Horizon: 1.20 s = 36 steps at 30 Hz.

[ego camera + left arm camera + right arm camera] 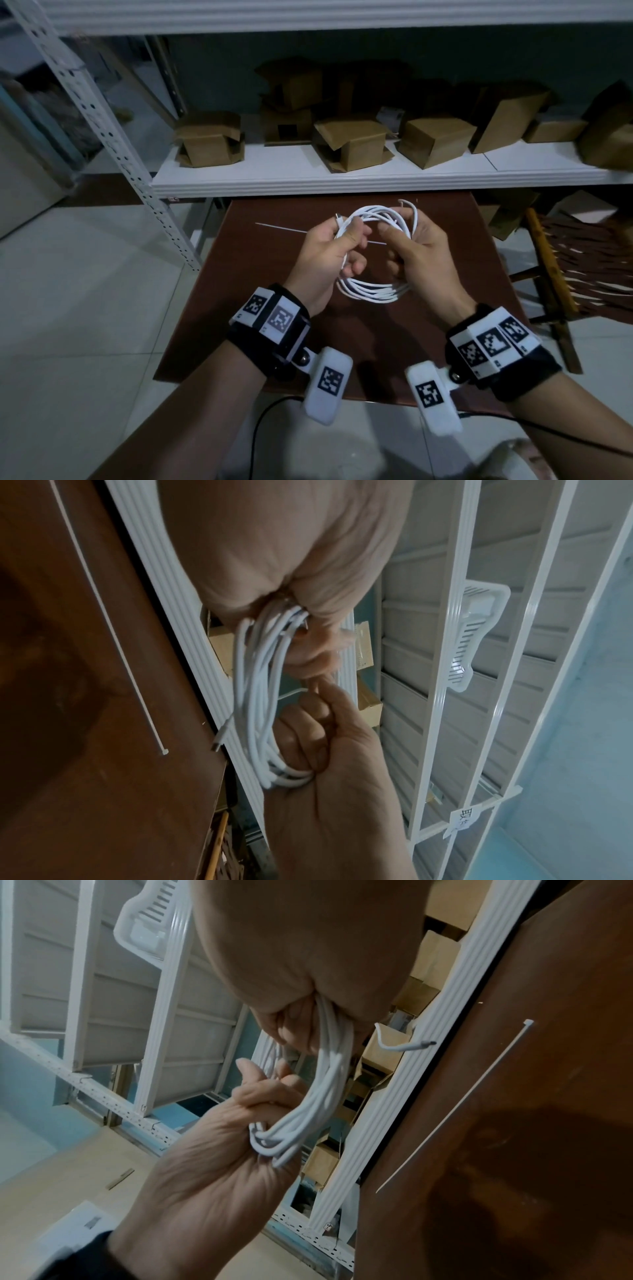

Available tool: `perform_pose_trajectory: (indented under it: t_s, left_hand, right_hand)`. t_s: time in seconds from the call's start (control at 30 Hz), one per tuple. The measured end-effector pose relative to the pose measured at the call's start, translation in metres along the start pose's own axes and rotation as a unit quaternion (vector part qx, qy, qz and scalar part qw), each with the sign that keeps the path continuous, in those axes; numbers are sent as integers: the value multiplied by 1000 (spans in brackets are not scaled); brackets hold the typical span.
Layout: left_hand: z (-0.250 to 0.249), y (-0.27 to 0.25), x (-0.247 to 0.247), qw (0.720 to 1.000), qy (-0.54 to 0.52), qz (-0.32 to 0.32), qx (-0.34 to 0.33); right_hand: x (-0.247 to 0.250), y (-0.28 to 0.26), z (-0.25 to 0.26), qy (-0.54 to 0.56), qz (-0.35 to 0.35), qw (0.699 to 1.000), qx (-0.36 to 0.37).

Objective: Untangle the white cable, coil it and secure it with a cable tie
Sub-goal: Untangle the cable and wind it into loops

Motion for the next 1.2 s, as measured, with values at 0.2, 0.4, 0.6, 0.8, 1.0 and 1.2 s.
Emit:
perform_pose_trajectory:
  t_s: [0.2, 0.4, 0.6, 0.8, 1.0, 1.2]
  left_hand:
    - [5, 2, 0, 998, -19, 7, 60]
    - [-3, -1, -1, 999, 18, -9, 33]
    - [16, 8, 6, 989, 103, -103, 9]
    - [22, 9, 3, 986, 144, -86, 20]
    - [13, 8, 3, 983, 153, -98, -29]
    - [12, 6, 2, 978, 174, -118, -13]
  right_hand:
    - [-8, -2, -1, -19, 45, 999, 9]
    - [-18, -12, 5, -59, 75, 995, 22]
    - [-20, -15, 5, -33, 60, 998, 7]
    - [-18, -16, 7, -27, 47, 998, -10]
    - [-16, -15, 7, -36, 35, 998, -42]
    - [-12, -13, 3, -35, 27, 998, -54]
Point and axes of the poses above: each hand's wrist, its own y-axis towards the middle knuckle, its own x-axis out of the back of the hand, z = x × y, the point moved 7 cm from there along y, towards the middle knuckle, and after that the axes turned 9 degrees about y, right-handed, at the moved point
